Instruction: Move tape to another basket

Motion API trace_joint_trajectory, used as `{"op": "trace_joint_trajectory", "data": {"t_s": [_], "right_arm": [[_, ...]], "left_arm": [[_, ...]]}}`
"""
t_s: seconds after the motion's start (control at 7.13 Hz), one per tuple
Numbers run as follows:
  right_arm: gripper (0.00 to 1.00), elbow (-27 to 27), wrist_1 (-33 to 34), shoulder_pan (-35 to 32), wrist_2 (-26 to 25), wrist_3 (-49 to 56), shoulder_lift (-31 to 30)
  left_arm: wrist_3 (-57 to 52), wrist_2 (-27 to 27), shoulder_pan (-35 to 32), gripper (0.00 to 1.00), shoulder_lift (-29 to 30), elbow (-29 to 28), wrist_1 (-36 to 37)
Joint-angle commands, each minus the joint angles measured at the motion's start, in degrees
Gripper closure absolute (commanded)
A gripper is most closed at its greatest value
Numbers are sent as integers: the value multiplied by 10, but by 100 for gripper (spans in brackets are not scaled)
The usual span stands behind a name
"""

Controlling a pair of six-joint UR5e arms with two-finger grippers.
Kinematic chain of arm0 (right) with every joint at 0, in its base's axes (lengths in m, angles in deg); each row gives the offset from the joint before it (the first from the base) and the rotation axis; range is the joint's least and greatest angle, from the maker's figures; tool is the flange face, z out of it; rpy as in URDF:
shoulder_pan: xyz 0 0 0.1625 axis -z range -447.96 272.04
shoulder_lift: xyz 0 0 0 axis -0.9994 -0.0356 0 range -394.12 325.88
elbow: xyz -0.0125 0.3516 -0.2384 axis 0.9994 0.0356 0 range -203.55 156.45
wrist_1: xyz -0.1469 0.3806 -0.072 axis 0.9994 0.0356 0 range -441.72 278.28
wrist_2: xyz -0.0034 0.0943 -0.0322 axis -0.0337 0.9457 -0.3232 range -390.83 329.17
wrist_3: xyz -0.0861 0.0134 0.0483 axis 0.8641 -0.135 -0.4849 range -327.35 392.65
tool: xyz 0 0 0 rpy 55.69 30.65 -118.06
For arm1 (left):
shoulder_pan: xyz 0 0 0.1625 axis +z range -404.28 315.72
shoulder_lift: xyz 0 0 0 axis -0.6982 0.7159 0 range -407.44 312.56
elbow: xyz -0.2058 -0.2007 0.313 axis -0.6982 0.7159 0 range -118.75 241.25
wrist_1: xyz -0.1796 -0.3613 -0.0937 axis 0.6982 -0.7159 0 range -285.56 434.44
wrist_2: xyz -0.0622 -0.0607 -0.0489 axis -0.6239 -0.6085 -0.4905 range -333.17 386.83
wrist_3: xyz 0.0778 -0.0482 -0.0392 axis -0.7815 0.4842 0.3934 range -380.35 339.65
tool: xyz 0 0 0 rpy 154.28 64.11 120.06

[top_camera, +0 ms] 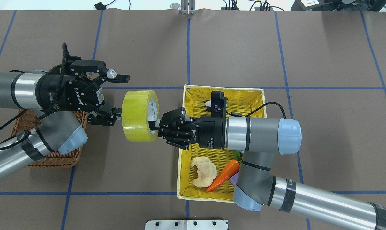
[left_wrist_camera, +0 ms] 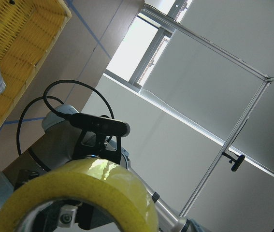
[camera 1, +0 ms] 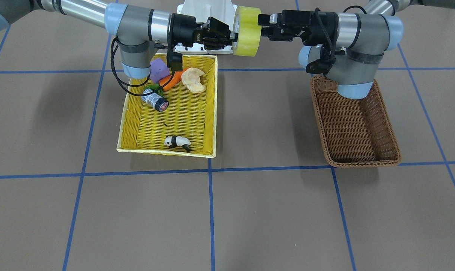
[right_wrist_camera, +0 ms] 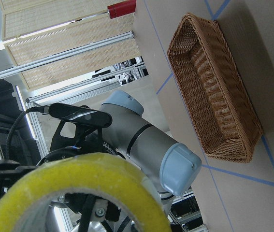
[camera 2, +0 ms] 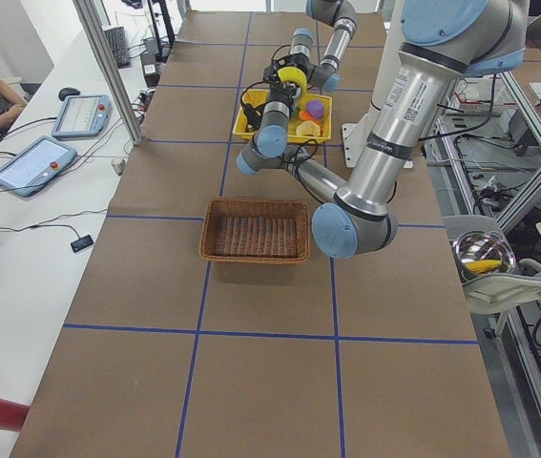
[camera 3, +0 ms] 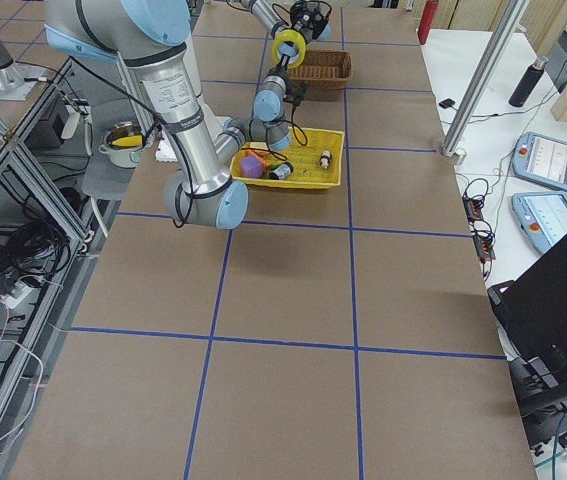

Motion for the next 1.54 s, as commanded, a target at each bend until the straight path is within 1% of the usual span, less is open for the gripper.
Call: {"op": "trace_joint_trajectory", "data": {"t_s": [0.0,0.14,0.28,0.42,0.56,0.98,1.12,1.26,1.4], "right_arm": [[100,3,1,0,0,0,2],[100,3,1,0,-1,0,2],[100,3,1,0,-1,0,2],[100,3,1,0,-3,0,3],[1,3,2,0,-7,-1,3],[0,2,4,-6,-9,-17,-1],[0,0,2,-20,-5,-18,-9],[0,-5,1,-36,-2,-12,-25],[0,-16,1,-70,28,19,-61]], "left_arm": [[-1,13,7,36,0,3,-2],[-1,13,7,50,0,2,-2],[-1,14,7,73,-1,1,-2],[-3,13,7,100,-1,0,-2],[-3,13,7,100,-2,1,-3],[-5,13,7,100,-7,-1,-11],[-7,13,5,100,-10,4,-17],[-19,19,-1,100,-12,6,-25],[-60,39,-16,100,-35,6,-25]]}}
